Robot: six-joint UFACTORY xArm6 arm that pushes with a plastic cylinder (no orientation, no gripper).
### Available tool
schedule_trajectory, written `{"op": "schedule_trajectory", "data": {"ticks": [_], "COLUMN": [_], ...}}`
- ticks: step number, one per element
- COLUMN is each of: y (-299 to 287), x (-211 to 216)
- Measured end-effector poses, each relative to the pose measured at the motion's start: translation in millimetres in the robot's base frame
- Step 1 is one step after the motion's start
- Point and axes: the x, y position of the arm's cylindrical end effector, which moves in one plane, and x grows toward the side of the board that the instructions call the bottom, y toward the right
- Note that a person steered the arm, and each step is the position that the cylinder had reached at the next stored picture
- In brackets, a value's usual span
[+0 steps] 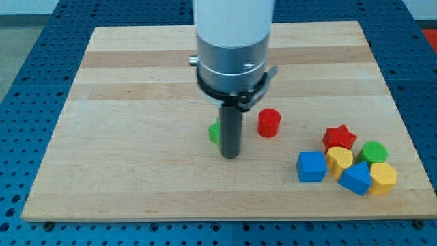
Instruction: Push the green star into the red circle
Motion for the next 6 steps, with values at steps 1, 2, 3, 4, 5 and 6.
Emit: {"op": "schedule_trajectory", "data": {"ticks": [1,2,3,4,5,6], "y": [-34,-59,-60,-60,-51,-13], "x": [4,4,-25,-24,-24,-24]}}
